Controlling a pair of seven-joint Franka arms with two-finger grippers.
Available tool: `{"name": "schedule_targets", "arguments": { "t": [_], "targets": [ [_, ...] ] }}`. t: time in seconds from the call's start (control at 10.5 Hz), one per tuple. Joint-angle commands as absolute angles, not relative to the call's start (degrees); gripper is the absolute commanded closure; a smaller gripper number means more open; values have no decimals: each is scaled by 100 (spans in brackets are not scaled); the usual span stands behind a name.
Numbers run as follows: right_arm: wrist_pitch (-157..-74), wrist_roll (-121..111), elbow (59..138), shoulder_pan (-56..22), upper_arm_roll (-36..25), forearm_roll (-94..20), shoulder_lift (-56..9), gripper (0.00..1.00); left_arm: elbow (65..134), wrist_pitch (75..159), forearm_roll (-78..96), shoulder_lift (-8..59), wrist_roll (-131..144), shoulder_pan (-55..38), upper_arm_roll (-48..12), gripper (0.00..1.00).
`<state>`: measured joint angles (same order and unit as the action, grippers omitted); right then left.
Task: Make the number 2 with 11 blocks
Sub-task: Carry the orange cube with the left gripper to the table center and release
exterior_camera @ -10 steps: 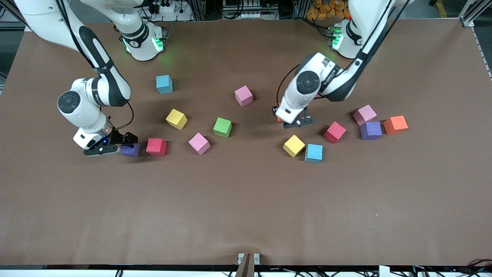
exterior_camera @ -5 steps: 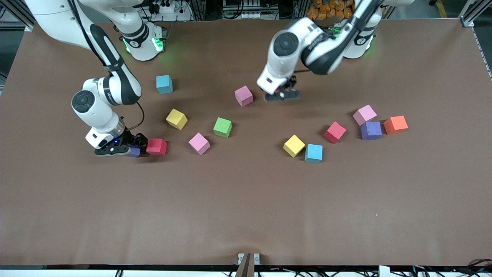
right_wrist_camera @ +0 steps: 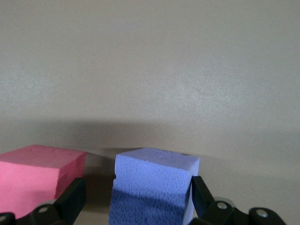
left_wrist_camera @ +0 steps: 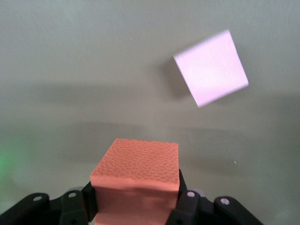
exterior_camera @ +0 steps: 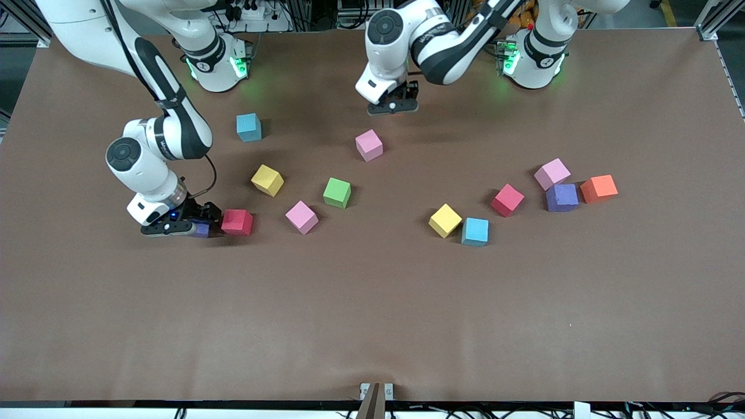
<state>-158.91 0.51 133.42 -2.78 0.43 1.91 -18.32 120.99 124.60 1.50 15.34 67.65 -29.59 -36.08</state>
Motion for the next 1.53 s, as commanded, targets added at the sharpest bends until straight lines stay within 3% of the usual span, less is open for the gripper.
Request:
{"name": "schedule_targets", "arguments": {
  "t": [0.0, 0.57, 1.43],
  "targets": [
    [-15926, 79, 13298, -220, -35, 490, -1986, 0, 11630, 12506, 167, 2098, 6961, -3269, -3542, 83],
    [-15961, 105, 13254, -237, -246, 844, -2136, 0, 10539, 12516, -992, 3611, 7892, -3506, -3551, 83],
    [-15943, 123, 12946, -255, -237, 835, -2399, 0, 10547, 12709, -1731, 4007, 7857, -3639, -3542, 80]
  ]
}}
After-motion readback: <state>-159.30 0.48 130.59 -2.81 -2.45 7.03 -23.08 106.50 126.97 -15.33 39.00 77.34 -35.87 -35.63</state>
